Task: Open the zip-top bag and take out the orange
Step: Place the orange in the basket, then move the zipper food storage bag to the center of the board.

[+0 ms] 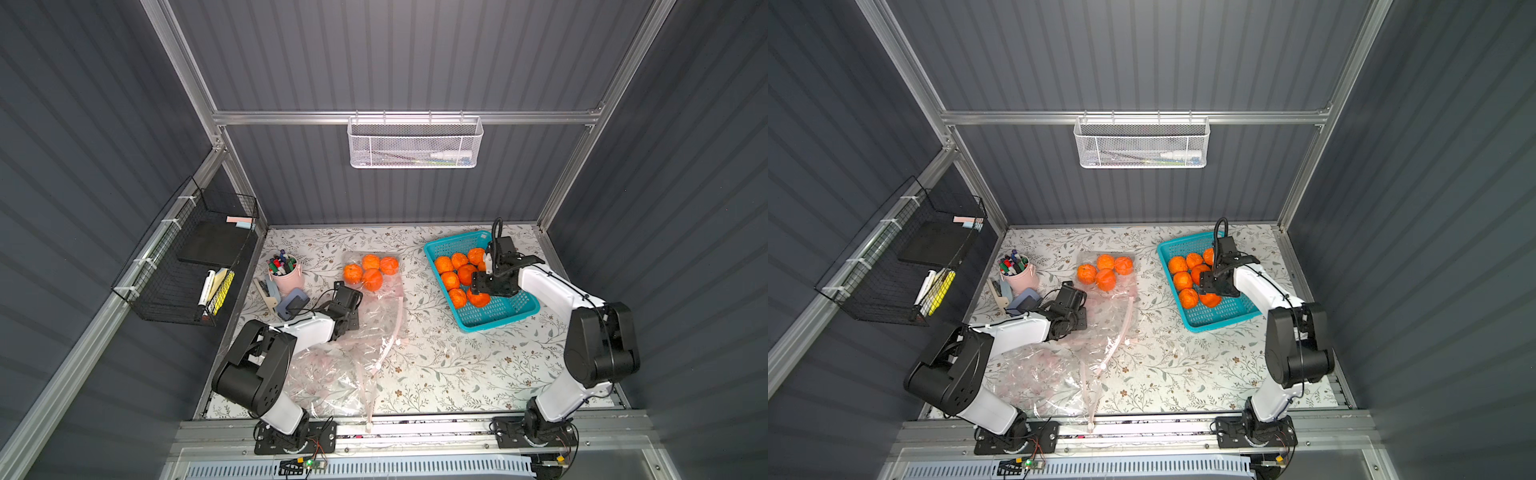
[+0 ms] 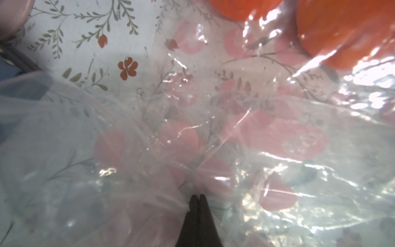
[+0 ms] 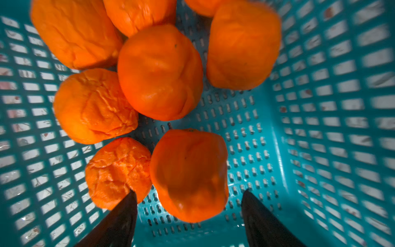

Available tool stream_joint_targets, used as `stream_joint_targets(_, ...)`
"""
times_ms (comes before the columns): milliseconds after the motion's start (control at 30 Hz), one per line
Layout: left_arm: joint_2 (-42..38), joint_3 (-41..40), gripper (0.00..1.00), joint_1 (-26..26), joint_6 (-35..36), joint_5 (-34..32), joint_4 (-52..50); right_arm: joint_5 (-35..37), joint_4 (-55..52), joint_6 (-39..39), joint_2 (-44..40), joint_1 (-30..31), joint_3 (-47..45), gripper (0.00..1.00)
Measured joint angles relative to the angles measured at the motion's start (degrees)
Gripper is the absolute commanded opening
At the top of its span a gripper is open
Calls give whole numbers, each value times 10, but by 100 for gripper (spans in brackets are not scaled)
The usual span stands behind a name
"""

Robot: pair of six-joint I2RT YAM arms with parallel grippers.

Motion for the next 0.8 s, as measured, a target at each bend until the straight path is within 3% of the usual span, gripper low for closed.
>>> stream_joint_targets(233, -62, 31, 0, 0, 0, 1, -102, -2, 73, -3, -155, 0, -78, 76)
stream_joint_targets(500, -209, 126, 1, 0, 0, 23, -219, -83, 135, -8, -230, 1, -118, 75)
stream_joint_targets(533, -222, 132, 7, 0, 0, 33, -231, -88, 138, -9, -230, 1, -119, 75)
stream_joint_targets(600, -238, 143, 27, 0, 2, 59, -259, -100, 141, -9, -230, 1, -120, 74)
stream_joint_targets(667, -240, 145, 36, 0, -2, 99, -273, -113, 146, -9, -230, 1, -120, 74)
stream_joint_targets(800, -250, 98, 43, -16, -1, 238, -235, -140, 161, -9, -239, 5, -127, 75)
